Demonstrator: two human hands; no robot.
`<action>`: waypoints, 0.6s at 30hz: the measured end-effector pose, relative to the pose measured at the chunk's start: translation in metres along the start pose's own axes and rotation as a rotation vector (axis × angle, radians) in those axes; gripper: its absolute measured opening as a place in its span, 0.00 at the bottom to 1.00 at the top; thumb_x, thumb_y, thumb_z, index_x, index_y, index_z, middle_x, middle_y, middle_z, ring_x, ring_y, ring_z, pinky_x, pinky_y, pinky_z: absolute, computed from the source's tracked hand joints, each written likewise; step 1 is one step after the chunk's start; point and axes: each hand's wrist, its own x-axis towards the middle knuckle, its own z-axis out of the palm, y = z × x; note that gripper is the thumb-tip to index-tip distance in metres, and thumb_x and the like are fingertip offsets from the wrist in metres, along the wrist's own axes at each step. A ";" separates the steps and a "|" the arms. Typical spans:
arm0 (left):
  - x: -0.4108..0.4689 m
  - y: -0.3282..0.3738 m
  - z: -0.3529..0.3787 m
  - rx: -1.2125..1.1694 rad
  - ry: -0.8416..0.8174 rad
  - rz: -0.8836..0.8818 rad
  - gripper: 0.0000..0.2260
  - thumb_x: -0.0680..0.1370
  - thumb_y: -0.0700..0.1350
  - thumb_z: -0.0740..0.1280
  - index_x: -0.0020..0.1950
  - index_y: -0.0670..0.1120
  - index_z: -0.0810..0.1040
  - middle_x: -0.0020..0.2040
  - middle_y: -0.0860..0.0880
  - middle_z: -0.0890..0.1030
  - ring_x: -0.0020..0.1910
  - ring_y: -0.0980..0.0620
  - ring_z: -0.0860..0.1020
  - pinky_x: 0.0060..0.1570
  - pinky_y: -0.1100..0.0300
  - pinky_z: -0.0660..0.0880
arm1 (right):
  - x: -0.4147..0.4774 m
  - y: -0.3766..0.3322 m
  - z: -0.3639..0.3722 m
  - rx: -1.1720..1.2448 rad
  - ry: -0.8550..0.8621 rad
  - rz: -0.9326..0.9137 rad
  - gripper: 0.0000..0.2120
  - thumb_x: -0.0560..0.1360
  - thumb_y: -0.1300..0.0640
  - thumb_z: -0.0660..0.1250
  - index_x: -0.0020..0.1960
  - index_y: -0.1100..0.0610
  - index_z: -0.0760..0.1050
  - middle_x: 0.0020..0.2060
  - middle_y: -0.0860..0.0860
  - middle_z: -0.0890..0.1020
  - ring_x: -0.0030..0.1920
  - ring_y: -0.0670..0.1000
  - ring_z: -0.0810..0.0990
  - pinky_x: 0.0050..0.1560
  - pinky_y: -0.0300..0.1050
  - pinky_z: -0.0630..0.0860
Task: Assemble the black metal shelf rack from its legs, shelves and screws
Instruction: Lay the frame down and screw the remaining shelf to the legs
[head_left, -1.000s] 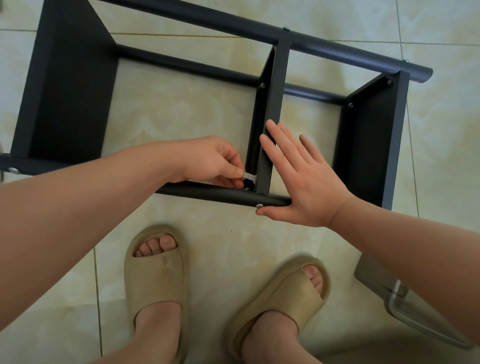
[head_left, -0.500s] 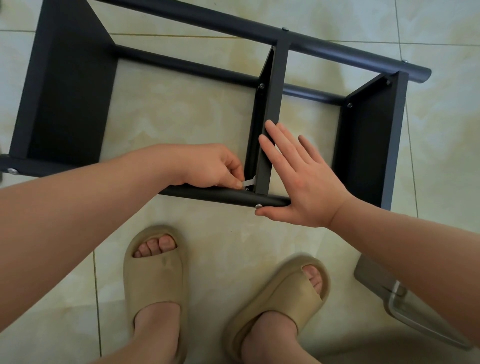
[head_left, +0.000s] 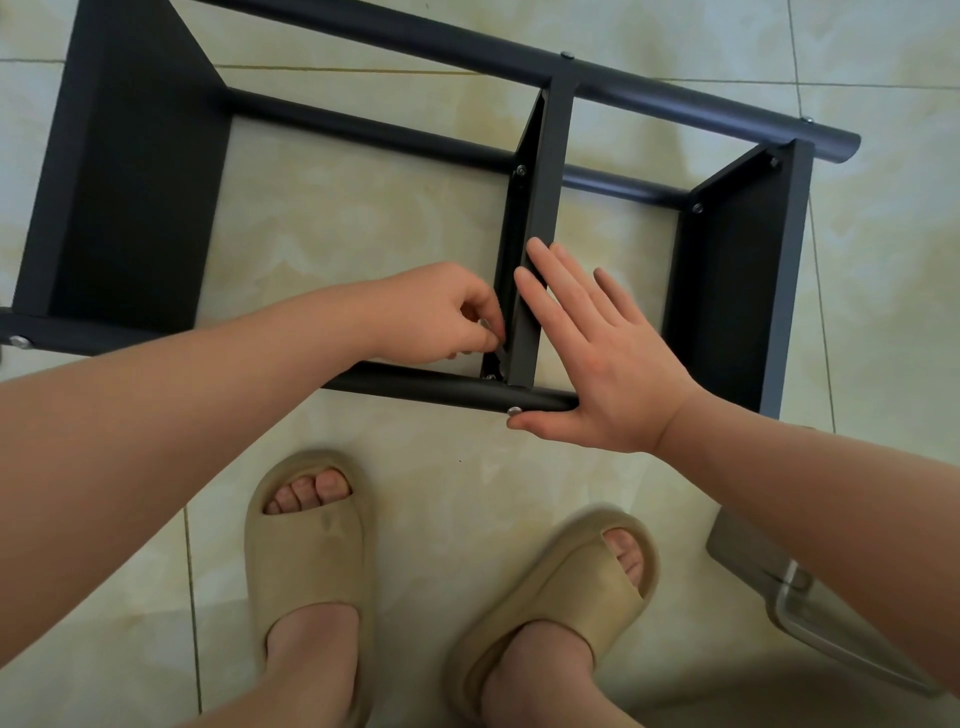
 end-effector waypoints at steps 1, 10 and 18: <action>0.000 0.000 0.003 -0.099 -0.009 -0.047 0.08 0.79 0.40 0.69 0.44 0.53 0.80 0.42 0.52 0.83 0.40 0.58 0.82 0.42 0.65 0.79 | 0.000 0.000 0.000 -0.001 -0.002 0.001 0.53 0.73 0.25 0.59 0.83 0.59 0.47 0.82 0.56 0.45 0.82 0.56 0.43 0.78 0.64 0.53; 0.004 0.000 0.011 -0.417 0.070 -0.147 0.04 0.79 0.40 0.69 0.45 0.45 0.81 0.35 0.51 0.85 0.40 0.55 0.85 0.40 0.64 0.81 | 0.000 0.000 0.000 0.002 -0.002 0.003 0.53 0.73 0.25 0.59 0.83 0.59 0.47 0.82 0.55 0.45 0.82 0.56 0.43 0.78 0.63 0.53; 0.002 -0.002 0.010 -0.448 0.052 -0.149 0.04 0.79 0.38 0.69 0.45 0.45 0.81 0.38 0.48 0.85 0.40 0.53 0.85 0.45 0.60 0.82 | 0.000 -0.001 0.000 0.008 -0.002 0.003 0.53 0.73 0.24 0.58 0.83 0.59 0.47 0.82 0.55 0.45 0.82 0.56 0.43 0.78 0.63 0.53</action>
